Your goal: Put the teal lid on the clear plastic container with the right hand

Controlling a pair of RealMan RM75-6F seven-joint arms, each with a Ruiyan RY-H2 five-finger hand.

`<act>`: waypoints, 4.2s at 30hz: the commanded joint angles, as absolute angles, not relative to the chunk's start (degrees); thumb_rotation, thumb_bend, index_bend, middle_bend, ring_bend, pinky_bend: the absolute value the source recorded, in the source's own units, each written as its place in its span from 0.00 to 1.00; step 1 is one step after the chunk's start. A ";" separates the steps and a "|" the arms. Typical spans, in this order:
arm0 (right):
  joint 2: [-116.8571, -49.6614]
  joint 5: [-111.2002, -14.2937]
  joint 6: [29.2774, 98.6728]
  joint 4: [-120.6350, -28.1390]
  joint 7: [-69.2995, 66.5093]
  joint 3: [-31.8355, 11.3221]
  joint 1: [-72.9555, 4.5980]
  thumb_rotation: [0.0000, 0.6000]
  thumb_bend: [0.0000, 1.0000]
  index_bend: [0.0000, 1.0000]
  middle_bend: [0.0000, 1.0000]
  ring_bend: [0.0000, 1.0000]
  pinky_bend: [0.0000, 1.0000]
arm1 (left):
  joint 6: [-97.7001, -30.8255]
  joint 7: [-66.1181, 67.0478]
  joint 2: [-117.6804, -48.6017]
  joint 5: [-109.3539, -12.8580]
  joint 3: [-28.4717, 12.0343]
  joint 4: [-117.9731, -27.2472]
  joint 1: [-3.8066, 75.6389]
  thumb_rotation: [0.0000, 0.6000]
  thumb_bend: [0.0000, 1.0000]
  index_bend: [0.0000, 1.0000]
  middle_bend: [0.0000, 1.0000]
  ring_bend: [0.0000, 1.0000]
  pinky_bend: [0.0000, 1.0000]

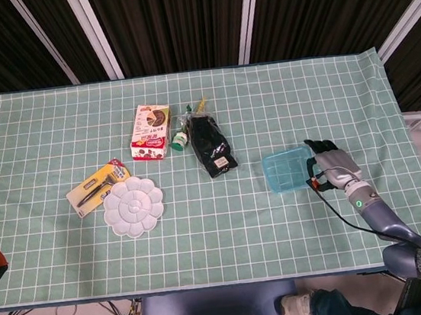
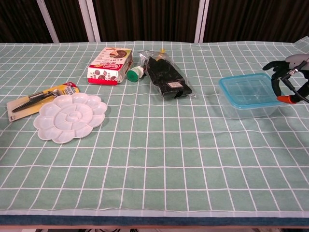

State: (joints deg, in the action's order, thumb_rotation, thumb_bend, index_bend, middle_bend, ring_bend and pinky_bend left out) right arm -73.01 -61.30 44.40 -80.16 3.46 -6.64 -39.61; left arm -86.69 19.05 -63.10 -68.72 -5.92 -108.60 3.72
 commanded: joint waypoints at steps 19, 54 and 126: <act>-74.33 -59.27 42.23 -78.47 5.05 -7.14 -40.38 1.00 0.52 0.59 0.06 0.00 0.00 | -86.66 19.00 -62.97 -68.61 -5.87 -108.71 3.73 1.00 0.76 0.04 0.00 0.00 0.00; -83.96 -44.98 44.78 -71.13 16.11 -13.80 -48.79 1.00 0.52 0.59 0.05 0.00 0.00 | -85.06 17.32 -61.67 -65.99 -6.80 -109.63 4.24 1.00 0.76 0.04 0.00 0.00 0.00; -83.86 -48.78 46.18 -71.04 14.06 -14.72 -47.62 1.00 0.52 0.59 0.05 0.00 0.00 | -84.58 16.48 -61.07 -63.86 -7.21 -109.51 4.99 1.00 0.76 0.04 0.00 0.00 0.00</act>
State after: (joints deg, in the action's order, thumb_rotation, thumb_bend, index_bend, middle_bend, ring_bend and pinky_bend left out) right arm -84.33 -48.38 45.74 -70.27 14.01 -14.64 -47.80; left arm -84.58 16.49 -61.08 -63.85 -7.22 -109.50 4.99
